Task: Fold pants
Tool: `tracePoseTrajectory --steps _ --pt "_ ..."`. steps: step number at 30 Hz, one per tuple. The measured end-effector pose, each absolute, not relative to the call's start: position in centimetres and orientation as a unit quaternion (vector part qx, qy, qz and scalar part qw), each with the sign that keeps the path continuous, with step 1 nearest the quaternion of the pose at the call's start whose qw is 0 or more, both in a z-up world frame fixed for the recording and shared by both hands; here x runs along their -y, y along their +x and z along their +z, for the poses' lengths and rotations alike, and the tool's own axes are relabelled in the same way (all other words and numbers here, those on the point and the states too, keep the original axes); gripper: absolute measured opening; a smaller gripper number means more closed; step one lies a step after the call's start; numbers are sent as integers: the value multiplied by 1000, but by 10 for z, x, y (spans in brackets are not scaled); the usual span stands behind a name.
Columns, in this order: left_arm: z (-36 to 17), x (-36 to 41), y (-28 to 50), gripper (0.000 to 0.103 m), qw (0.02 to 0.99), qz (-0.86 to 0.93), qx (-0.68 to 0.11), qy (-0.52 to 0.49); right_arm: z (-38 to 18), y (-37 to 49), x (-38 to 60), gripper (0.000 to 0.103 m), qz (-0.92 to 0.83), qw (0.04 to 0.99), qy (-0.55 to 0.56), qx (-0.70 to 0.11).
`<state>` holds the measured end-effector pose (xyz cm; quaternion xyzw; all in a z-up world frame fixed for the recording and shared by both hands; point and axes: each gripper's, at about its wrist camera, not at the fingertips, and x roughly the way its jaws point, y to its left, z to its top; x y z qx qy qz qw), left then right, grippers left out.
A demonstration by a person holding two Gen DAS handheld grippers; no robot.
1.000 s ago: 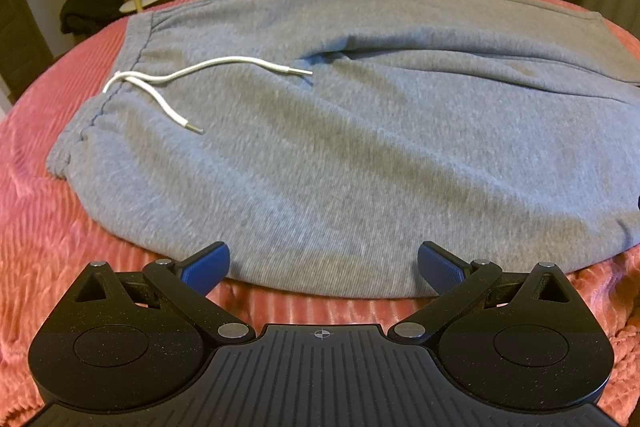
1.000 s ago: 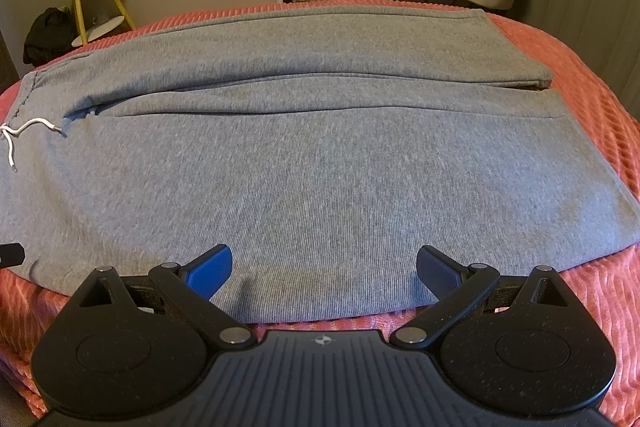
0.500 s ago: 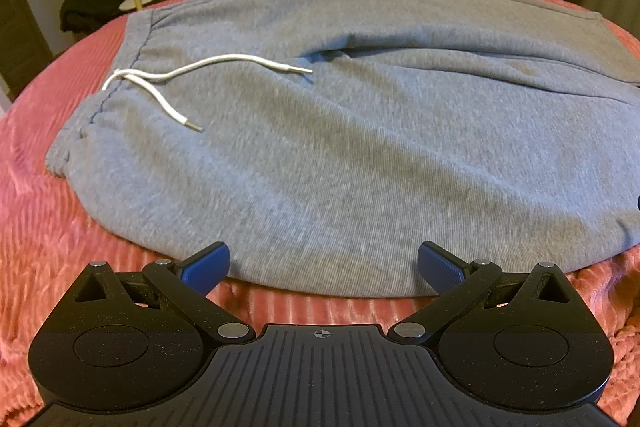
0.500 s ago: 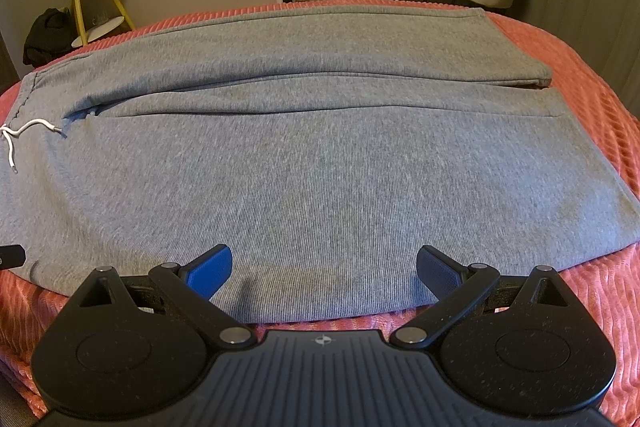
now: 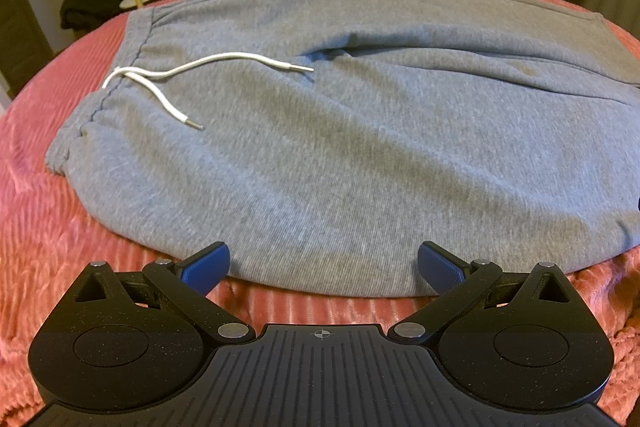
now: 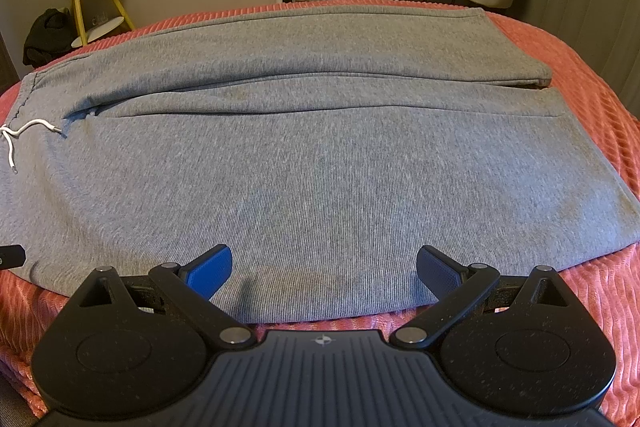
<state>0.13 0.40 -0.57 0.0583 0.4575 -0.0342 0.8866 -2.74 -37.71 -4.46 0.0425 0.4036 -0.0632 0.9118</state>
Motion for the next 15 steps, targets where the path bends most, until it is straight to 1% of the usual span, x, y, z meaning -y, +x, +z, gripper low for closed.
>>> tracePoseTrajectory --steps 15 --pt "-6 -4 2 103 886 -33 -459 59 -45 -27 376 99 -64 912 43 -404"
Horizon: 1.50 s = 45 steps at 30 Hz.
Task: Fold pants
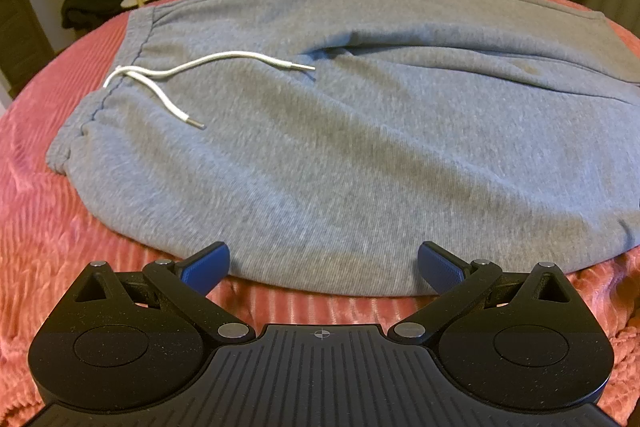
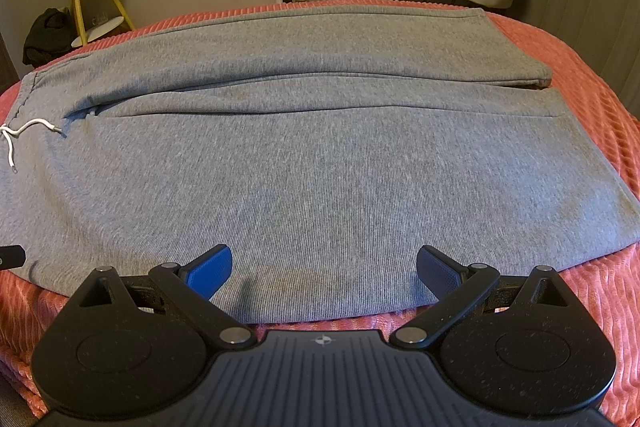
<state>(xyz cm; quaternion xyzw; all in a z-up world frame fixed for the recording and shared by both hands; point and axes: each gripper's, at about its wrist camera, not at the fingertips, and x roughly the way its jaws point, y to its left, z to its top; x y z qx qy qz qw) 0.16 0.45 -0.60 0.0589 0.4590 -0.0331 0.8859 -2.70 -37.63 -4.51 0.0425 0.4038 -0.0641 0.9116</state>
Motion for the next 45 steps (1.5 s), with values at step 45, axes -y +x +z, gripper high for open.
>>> tracePoseTrajectory --steps 45 --pt "28 0 45 103 898 -7 -439 9 -55 26 413 99 -58 894 92 -435"
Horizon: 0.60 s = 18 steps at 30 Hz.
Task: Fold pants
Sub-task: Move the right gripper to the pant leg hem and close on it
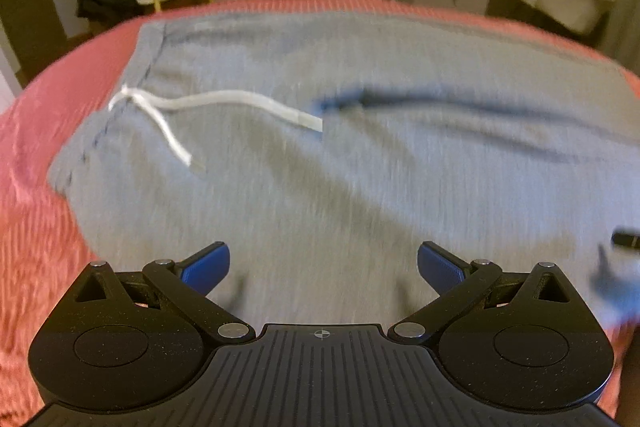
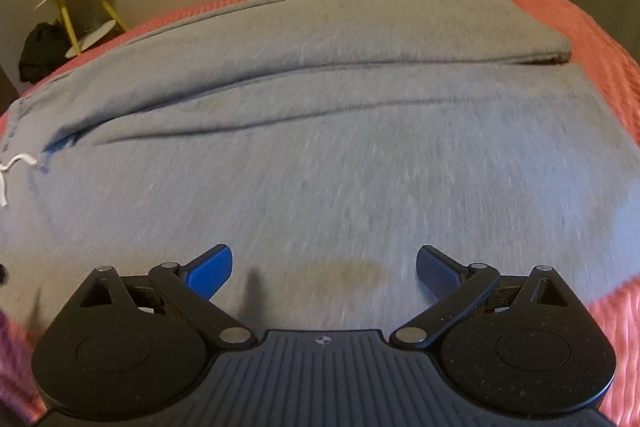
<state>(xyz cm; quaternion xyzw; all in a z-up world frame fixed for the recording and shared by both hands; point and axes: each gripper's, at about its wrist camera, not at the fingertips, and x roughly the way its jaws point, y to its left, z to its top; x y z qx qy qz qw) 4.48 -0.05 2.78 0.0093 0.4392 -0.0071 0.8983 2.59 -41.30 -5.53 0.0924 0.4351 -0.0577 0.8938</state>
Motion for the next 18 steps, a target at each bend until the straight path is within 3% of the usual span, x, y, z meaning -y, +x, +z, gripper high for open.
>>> tracePoseTrajectory --steps 5,12,15,18 --pt "41 7 102 103 917 29 -396 -25 -79 61 430 99 -86 864 125 -479" --pt "6 -11 166 103 932 128 -334 -61 -83 74 431 99 -94 854 121 -498" --pt "-5 -27 167 103 943 140 -294 -71 -74 90 433 99 -70 840 95 -529" --pt "-16 -46 169 103 945 147 -272 -109 -43 120 468 99 -67 851 168 -492"
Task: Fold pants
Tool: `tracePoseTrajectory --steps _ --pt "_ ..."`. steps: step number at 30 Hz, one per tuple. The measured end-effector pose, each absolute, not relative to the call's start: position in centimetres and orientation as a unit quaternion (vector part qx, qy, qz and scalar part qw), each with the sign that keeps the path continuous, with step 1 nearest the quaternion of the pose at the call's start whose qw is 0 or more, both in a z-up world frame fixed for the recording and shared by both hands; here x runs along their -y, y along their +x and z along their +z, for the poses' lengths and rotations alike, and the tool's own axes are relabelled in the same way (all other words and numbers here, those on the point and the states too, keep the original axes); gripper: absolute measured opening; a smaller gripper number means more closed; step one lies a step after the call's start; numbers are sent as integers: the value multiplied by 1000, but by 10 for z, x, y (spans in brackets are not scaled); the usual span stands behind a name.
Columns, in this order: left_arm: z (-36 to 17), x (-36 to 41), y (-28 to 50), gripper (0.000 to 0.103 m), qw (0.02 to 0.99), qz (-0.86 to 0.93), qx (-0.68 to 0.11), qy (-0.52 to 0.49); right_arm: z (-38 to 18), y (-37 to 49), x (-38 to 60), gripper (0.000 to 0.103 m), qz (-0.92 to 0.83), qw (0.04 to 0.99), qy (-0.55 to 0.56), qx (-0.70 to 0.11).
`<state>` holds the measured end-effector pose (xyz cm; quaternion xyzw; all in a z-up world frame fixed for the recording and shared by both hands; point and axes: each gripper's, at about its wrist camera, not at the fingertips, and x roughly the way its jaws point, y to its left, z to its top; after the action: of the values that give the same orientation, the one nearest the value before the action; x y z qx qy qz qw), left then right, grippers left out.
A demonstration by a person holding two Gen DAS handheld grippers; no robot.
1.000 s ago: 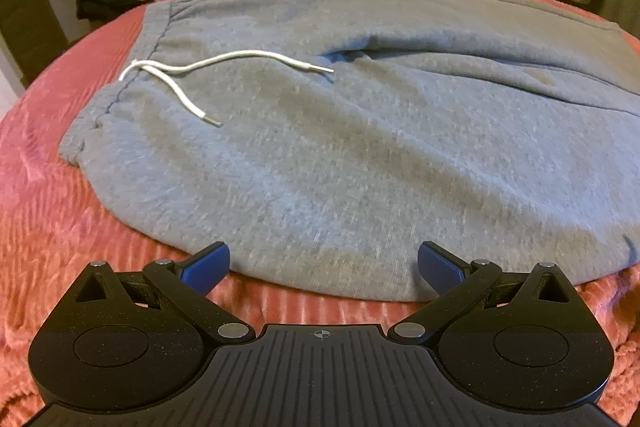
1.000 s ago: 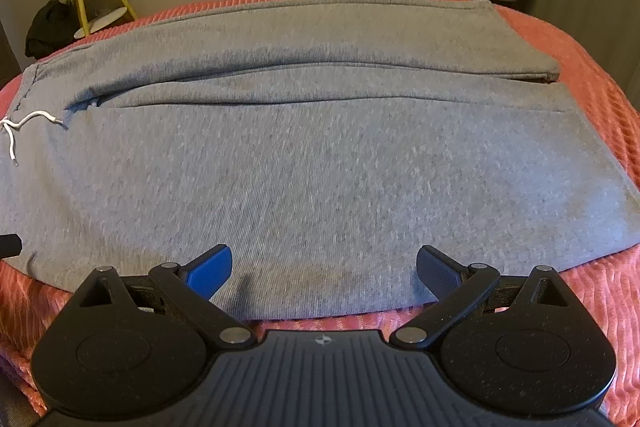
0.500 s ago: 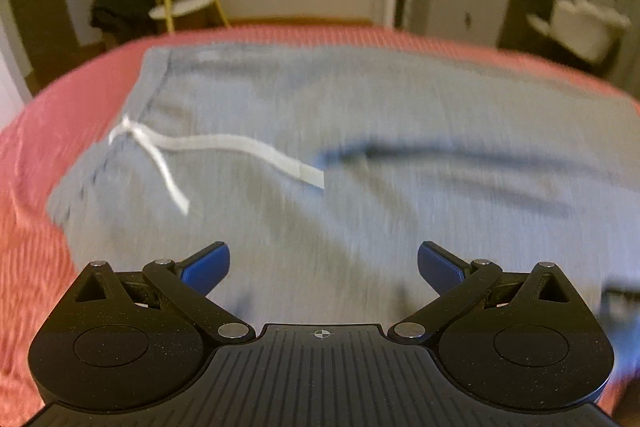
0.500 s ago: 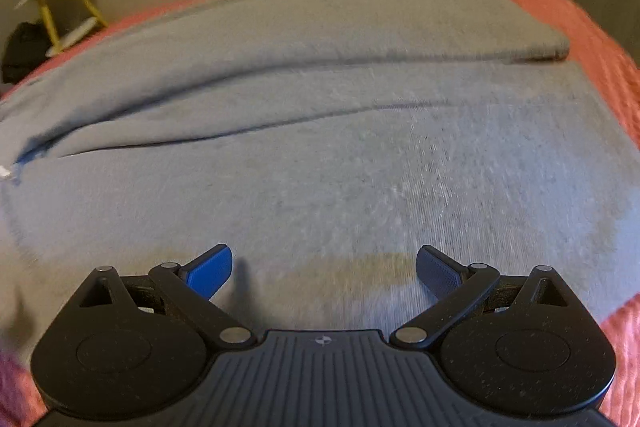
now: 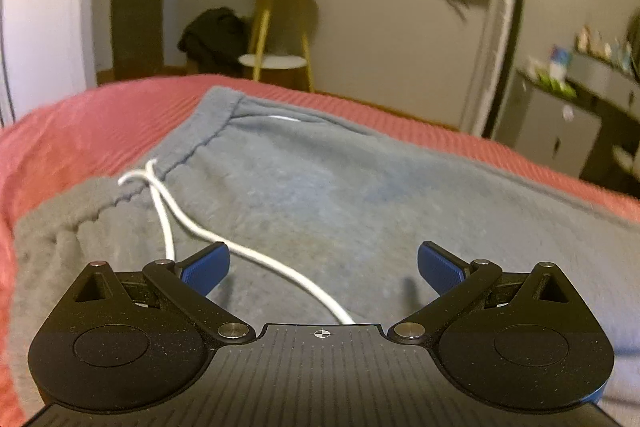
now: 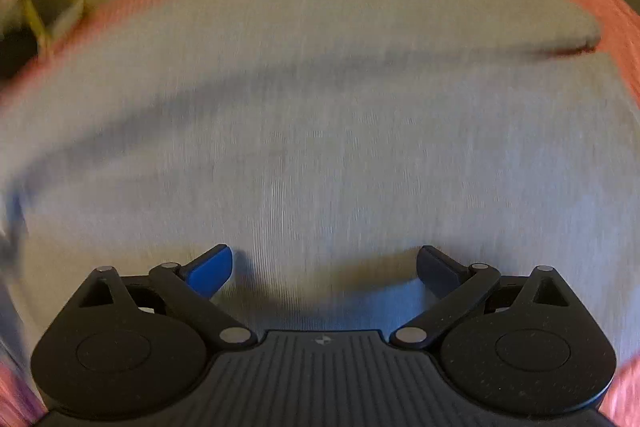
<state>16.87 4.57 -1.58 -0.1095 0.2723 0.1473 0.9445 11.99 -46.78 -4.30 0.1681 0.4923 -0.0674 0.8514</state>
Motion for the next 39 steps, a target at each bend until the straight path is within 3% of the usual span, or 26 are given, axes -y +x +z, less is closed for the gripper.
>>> tracePoseTrajectory --steps 3,6,9,15,17,19,20,22,26,30,37,39 --pt "-27 -61 176 103 938 153 -276 -145 -16 179 512 99 -111 858 239 -442" --pt "-38 -65 183 103 935 156 -288 -133 -8 247 548 92 -157 853 290 -404" --pt "-51 -62 191 103 934 164 -301 -100 -12 321 575 79 -204 841 325 -382" --pt "-58 -55 190 103 938 173 -291 -73 -43 390 603 73 -308 792 362 -382" --pt "-60 -56 191 103 938 173 -290 -76 -50 388 607 63 -328 794 356 -367" --pt "-61 -58 192 103 938 172 -290 -76 -53 387 609 35 -349 795 334 -366" --pt "-61 -58 192 103 938 171 -291 -77 -55 387 610 30 -352 798 325 -366" --pt "-59 -60 192 103 938 167 -292 -81 -53 378 613 6 -333 808 327 -359" --pt "-51 -71 187 103 938 151 -291 -111 -26 317 602 5 -295 842 328 -310" --pt "-28 -94 173 103 939 85 -248 -224 -8 212 592 5 -253 868 343 -253" --pt "1 -117 193 103 903 -37 -248 -348 -54 89 601 3 -260 859 357 -258" --pt "0 -123 217 96 887 -46 -265 -376 -69 81 607 3 -254 850 375 -270"
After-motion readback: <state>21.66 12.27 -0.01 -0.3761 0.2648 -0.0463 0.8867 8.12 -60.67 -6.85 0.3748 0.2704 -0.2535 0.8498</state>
